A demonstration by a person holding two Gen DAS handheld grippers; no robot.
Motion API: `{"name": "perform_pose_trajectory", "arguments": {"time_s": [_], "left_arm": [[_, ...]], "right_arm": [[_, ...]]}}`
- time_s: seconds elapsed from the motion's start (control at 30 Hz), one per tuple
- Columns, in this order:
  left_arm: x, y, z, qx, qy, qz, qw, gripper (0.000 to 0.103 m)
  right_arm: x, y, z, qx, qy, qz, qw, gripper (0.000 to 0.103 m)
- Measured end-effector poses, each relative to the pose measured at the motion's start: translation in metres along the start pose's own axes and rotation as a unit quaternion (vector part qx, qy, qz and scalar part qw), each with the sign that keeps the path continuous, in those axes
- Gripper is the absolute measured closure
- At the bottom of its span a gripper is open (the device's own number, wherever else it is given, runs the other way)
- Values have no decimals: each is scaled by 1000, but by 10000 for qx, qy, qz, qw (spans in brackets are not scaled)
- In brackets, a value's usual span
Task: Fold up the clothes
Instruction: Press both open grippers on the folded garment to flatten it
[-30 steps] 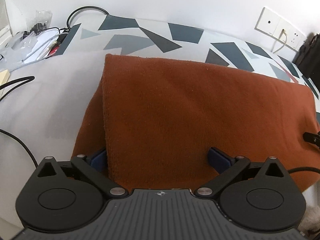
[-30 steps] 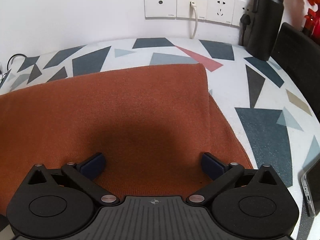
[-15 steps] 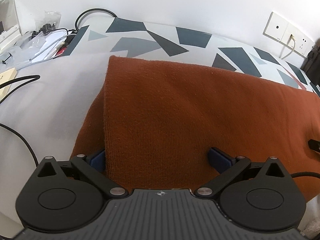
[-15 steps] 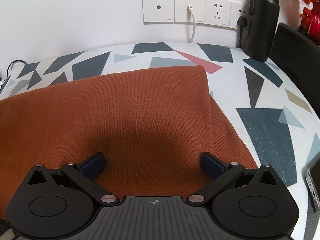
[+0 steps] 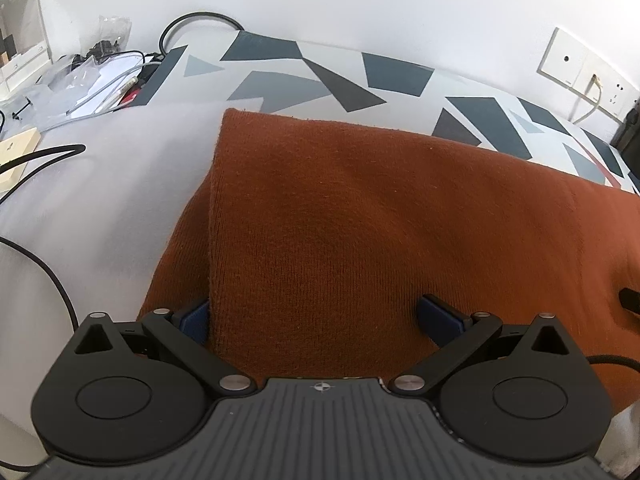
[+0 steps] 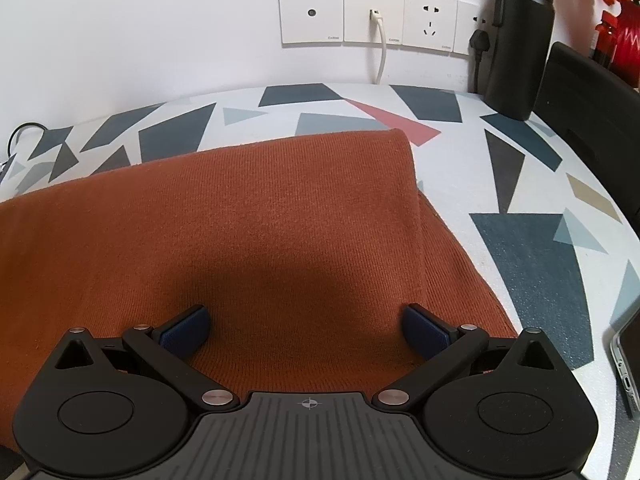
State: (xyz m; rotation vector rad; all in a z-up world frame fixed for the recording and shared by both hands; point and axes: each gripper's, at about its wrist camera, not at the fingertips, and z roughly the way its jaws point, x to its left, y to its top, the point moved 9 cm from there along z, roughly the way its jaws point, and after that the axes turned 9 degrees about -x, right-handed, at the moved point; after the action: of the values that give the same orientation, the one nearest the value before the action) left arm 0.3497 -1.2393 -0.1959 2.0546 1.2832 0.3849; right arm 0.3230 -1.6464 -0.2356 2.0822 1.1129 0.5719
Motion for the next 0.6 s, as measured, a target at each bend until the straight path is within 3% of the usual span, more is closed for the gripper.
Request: {"name": "perform_pose_trajectory", "arguments": {"time_s": [0.6], "left_arm": [[0, -2, -2, -217, -3, 18, 9998, 0]], "right_arm": [[1, 1, 0, 73, -11, -6, 10000, 1]]}}
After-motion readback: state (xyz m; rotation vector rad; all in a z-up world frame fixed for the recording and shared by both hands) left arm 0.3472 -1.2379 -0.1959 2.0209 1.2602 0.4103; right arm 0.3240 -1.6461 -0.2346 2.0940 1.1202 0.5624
